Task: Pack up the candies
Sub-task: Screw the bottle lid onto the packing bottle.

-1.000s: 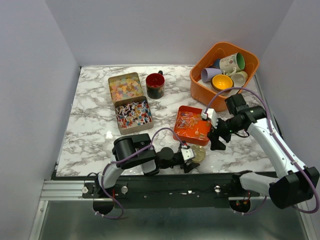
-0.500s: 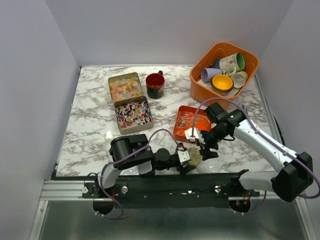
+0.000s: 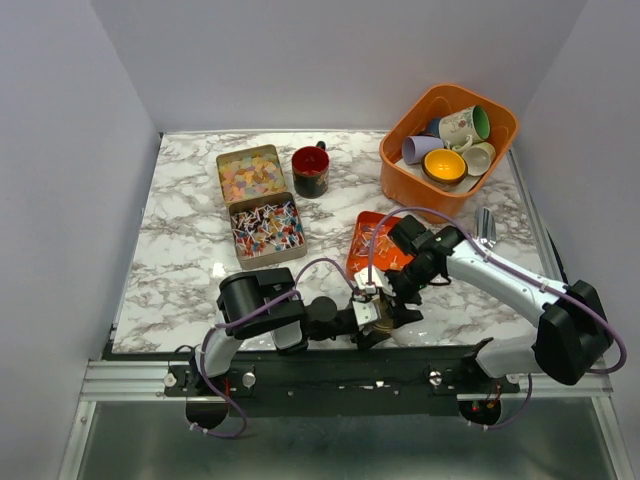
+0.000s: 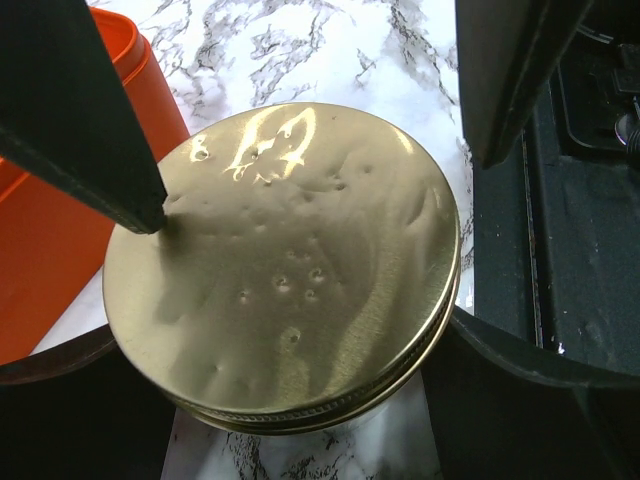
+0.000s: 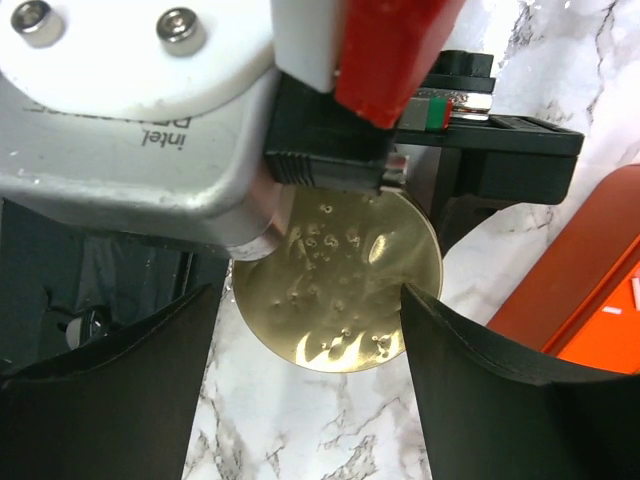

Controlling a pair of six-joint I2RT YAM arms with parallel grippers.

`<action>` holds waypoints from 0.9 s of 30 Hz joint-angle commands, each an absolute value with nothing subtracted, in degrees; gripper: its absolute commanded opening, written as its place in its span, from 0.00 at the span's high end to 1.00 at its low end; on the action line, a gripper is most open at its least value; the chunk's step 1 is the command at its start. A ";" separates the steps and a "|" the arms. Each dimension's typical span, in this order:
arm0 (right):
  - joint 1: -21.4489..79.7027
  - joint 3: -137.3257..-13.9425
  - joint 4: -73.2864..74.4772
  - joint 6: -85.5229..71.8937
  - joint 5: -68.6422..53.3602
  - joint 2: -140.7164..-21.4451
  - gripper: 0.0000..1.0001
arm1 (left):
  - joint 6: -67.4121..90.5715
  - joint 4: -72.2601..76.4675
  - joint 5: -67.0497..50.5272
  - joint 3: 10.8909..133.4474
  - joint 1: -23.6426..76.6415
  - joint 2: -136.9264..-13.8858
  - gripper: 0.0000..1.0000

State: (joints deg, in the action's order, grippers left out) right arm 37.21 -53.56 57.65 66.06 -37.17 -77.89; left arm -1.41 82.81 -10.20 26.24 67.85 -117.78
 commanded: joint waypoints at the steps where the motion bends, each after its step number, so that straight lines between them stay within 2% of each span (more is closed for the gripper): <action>1: 37.97 -52.03 56.16 66.27 -36.30 -77.87 0.20 | -3.52 96.68 -10.64 24.61 67.33 -118.30 0.37; 5: 37.88 -51.24 56.95 65.40 -36.03 -76.12 0.21 | -3.43 96.77 -10.46 24.61 67.15 -118.21 0.40; 10: 37.88 -52.03 51.79 59.25 -36.21 -74.27 0.32 | -3.25 96.77 -10.63 24.70 67.15 -118.56 0.40; 13: 38.14 -52.21 49.58 56.78 -36.13 -74.88 0.45 | -3.16 96.77 -10.72 24.87 67.15 -118.56 0.40; 14: 38.49 -52.12 49.14 56.26 -35.86 -75.14 0.46 | -3.16 96.68 -10.72 24.87 67.15 -118.56 0.40; 17: 39.72 -50.46 47.73 57.21 -34.81 -74.89 0.46 | -3.16 96.77 -10.37 24.52 67.15 -118.48 0.40; 27: 42.36 -44.83 45.01 56.78 -30.60 -75.85 0.39 | -3.60 96.77 -9.67 24.61 66.97 -118.30 0.39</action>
State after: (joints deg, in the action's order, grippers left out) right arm 41.04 -49.12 46.06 57.52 -35.20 -74.96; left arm -0.58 82.83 -10.33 26.09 67.31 -117.75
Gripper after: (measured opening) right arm 0.588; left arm 0.891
